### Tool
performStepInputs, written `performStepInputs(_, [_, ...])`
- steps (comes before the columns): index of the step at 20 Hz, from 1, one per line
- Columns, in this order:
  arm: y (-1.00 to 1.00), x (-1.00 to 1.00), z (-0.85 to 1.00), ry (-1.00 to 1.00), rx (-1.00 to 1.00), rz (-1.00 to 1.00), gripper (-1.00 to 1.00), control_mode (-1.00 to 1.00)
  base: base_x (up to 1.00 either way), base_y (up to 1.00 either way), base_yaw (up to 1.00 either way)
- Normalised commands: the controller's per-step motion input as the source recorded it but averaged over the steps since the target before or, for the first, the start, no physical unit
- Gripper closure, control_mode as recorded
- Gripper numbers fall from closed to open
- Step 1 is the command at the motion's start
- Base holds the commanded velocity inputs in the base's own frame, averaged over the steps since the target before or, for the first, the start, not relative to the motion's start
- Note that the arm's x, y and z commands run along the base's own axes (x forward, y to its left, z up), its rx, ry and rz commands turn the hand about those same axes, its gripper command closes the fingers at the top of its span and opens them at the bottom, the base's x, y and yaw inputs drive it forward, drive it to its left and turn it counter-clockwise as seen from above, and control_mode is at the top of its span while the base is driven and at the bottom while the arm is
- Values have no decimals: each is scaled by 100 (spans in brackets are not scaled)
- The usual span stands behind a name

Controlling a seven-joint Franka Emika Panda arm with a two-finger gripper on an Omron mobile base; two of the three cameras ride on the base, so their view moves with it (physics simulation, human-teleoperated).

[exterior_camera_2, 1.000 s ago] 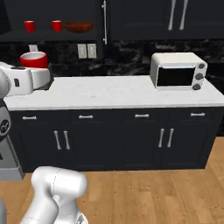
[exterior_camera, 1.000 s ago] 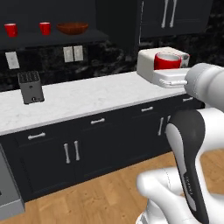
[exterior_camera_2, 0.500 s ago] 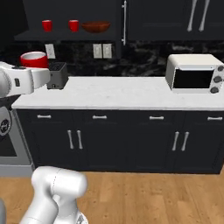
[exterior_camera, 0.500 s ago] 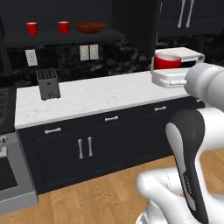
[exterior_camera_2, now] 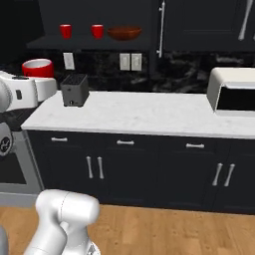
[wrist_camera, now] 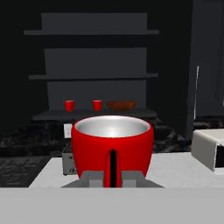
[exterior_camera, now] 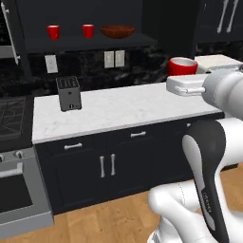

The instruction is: Gather all objects into one cabinet and sort the glasses and bowls to opposite sides.

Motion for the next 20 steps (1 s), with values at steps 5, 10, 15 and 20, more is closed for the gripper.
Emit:
performStepInputs(5, [0,0,0,0,0,0,100,100,86,45,0])
performStepInputs(10, [0,0,0,0,0,0,100,100,63,37,3])
performStepInputs(15, [0,0,0,0,0,0,100,100,45,18,12])
performStepInputs(20, [0,0,0,0,0,0,100,100,32,33,16])
